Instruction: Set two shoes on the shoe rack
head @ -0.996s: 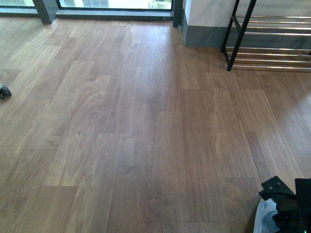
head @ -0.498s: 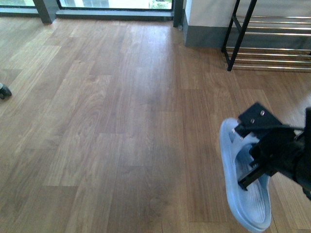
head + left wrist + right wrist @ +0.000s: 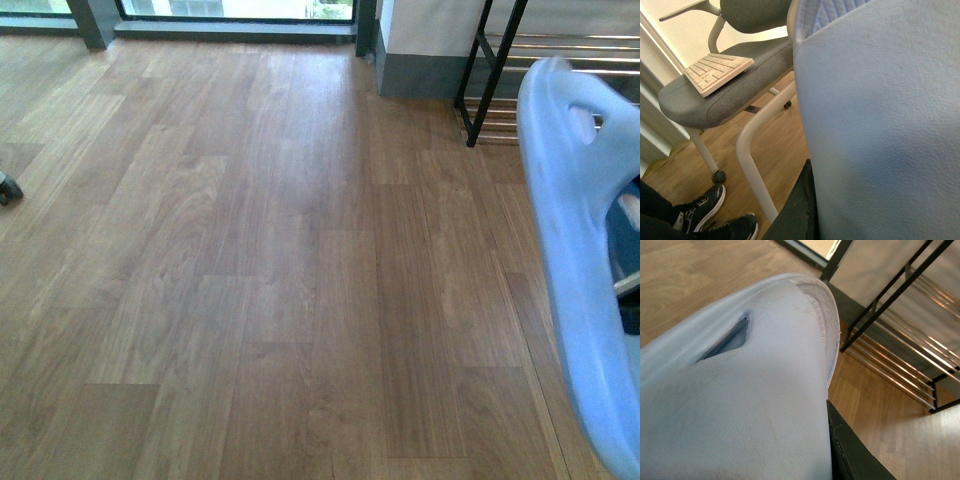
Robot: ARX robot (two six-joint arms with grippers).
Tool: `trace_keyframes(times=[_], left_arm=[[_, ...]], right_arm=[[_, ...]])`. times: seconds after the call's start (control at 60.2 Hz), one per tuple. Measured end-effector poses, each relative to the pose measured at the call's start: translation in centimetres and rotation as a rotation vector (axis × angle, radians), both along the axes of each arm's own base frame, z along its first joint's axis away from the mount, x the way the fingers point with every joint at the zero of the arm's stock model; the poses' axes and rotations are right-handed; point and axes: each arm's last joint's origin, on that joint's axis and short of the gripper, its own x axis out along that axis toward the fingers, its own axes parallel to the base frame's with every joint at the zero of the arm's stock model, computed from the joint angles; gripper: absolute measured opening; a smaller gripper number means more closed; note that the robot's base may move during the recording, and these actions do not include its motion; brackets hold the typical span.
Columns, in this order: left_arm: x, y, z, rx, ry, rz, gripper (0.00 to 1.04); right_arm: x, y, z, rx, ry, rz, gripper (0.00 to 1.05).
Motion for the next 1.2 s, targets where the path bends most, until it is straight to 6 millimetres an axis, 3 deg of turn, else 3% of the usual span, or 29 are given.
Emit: trace_keyframes(times=[1.195], left_arm=[[-0.01, -0.01, -0.03, 0.001, 0.001, -0.001, 0.02]], right_arm=[[-0.14, 0.04, -0.23, 0.011, 0.011, -0.003, 0.02]])
